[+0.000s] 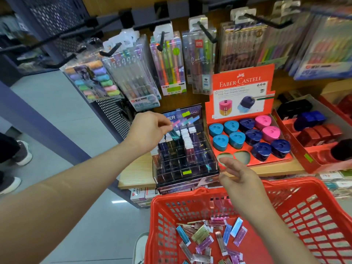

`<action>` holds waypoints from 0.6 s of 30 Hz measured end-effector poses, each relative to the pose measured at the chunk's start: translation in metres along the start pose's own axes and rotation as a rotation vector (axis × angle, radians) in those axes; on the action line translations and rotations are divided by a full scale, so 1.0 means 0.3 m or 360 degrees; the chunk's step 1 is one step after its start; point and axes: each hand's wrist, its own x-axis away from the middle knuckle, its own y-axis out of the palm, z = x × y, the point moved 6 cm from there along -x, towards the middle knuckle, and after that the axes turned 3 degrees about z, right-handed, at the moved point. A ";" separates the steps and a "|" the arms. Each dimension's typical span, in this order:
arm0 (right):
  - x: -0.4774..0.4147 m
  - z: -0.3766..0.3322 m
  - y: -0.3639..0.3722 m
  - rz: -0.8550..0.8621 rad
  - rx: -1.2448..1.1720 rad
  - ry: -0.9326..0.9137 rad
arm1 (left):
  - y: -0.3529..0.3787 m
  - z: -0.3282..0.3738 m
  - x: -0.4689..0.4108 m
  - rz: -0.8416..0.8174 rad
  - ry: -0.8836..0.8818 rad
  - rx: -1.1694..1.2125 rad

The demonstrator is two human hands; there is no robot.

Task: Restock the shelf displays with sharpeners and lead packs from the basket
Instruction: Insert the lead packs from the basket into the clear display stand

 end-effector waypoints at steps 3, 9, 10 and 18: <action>-0.007 0.015 0.023 -0.0103 0.0056 -0.0005 | 0.047 -0.002 -0.014 -0.0031 0.0055 -0.0087; -0.013 0.023 0.025 -0.0152 -0.0067 0.0003 | 0.129 0.021 -0.006 -0.0136 0.0299 -0.0416; -0.014 0.022 0.025 -0.0159 -0.0080 0.0001 | 0.141 0.024 -0.005 -0.0149 0.0330 -0.0472; -0.003 0.018 0.000 -0.0185 -0.0075 -0.0029 | 0.143 0.041 -0.017 -0.0144 0.0331 -0.0557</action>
